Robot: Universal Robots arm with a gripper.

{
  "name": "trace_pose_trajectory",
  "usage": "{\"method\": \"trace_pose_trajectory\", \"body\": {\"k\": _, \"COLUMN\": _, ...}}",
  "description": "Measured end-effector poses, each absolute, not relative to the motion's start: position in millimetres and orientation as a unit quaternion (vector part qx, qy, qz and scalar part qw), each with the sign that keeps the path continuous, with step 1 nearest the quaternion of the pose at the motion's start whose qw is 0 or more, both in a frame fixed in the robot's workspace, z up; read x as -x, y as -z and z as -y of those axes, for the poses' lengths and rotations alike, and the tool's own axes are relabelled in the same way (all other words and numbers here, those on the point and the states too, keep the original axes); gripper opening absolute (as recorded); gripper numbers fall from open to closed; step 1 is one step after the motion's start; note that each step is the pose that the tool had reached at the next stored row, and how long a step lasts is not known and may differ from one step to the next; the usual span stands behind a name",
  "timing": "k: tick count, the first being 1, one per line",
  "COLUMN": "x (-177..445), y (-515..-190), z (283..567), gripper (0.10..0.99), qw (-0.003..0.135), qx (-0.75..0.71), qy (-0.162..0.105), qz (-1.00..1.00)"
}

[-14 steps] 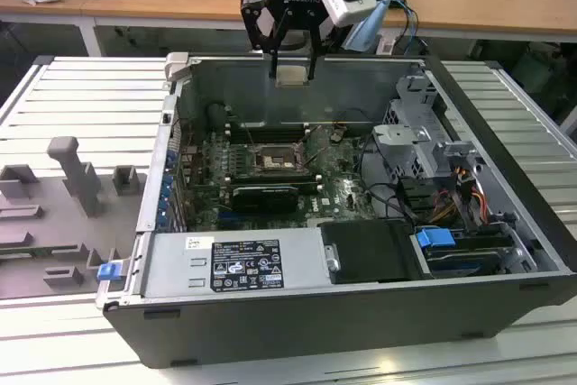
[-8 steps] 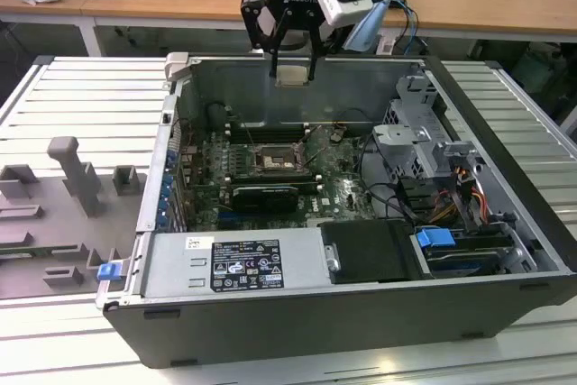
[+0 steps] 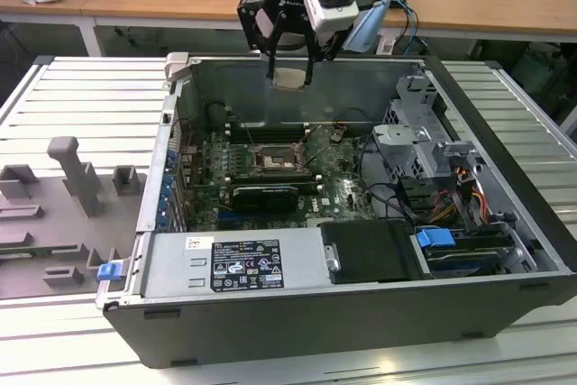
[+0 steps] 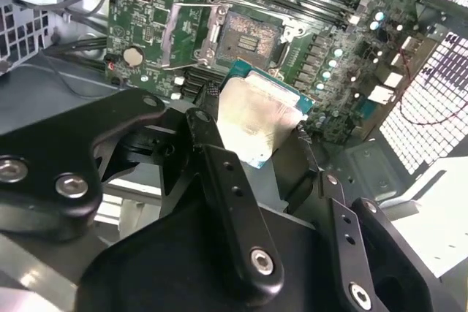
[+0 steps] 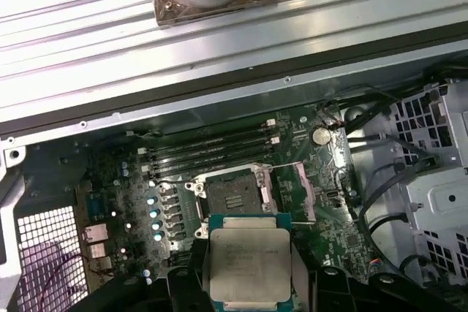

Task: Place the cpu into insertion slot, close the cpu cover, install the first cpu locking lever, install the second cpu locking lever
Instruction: 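Place the cpu into insertion slot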

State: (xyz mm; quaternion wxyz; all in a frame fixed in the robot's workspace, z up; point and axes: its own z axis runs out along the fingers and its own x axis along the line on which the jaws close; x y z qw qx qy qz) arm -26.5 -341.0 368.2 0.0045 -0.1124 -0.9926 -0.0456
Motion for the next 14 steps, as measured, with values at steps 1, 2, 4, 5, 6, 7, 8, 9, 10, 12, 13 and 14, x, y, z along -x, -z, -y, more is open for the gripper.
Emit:
{"method": "trace_pose_trajectory", "body": {"k": 1, "x": 28.9, "y": -367.0, "z": 341.0, "gripper": 0.537, "qw": 0.005, "qx": 0.114, "qy": 0.045, "qz": 0.992}}
{"method": "trace_pose_trajectory", "body": {"k": 2, "x": 29.1, "y": -366.2, "z": 341.0, "gripper": 0.537, "qw": 0.004, "qx": 0.116, "qy": 0.045, "qz": 0.992}}
{"method": "trace_pose_trajectory", "body": {"k": 4, "x": 29.3, "y": -364.6, "z": 341.0, "gripper": 0.537, "qw": 0.004, "qx": 0.12, "qy": 0.045, "qz": 0.992}}
{"method": "trace_pose_trajectory", "body": {"k": 5, "x": 29.3, "y": -363.9, "z": 341.0, "gripper": 0.537, "qw": 0.004, "qx": 0.123, "qy": 0.045, "qz": 0.991}}
{"method": "trace_pose_trajectory", "body": {"k": 6, "x": 29.4, "y": -362.5, "z": 341.0, "gripper": 0.537, "qw": 0.004, "qx": 0.128, "qy": 0.045, "qz": 0.991}}
{"method": "trace_pose_trajectory", "body": {"k": 7, "x": 29.3, "y": -361.8, "z": 341.0, "gripper": 0.537, "qw": 0.004, "qx": 0.131, "qy": 0.045, "qz": 0.99}}
{"method": "trace_pose_trajectory", "body": {"k": 8, "x": 29.4, "y": -361.1, "z": 341.0, "gripper": 0.537, "qw": 0.004, "qx": 0.134, "qy": 0.045, "qz": 0.99}}
{"method": "trace_pose_trajectory", "body": {"k": 9, "x": 29.4, "y": -360.0, "z": 341.0, "gripper": 0.537, "qw": 0.003, "qx": 0.14, "qy": 0.045, "qz": 0.989}}
{"method": "trace_pose_trajectory", "body": {"k": 10, "x": 29.4, "y": -359.5, "z": 341.0, "gripper": 0.537, "qw": 0.003, "qx": 0.143, "qy": 0.045, "qz": 0.989}}
{"method": "trace_pose_trajectory", "body": {"k": 12, "x": 29.4, "y": -358.1, "z": 341.0, "gripper": 0.537, "qw": 0.003, "qx": 0.151, "qy": 0.045, "qz": 0.988}}
{"method": "trace_pose_trajectory", "body": {"k": 13, "x": 29.4, "y": -357.4, "z": 341.0, "gripper": 0.537, "qw": 0.003, "qx": 0.155, "qy": 0.045, "qz": 0.987}}
{"method": "trace_pose_trajectory", "body": {"k": 14, "x": 29.4, "y": -357.0, "z": 341.0, "gripper": 0.537, "qw": 0.003, "qx": 0.157, "qy": 0.045, "qz": 0.987}}
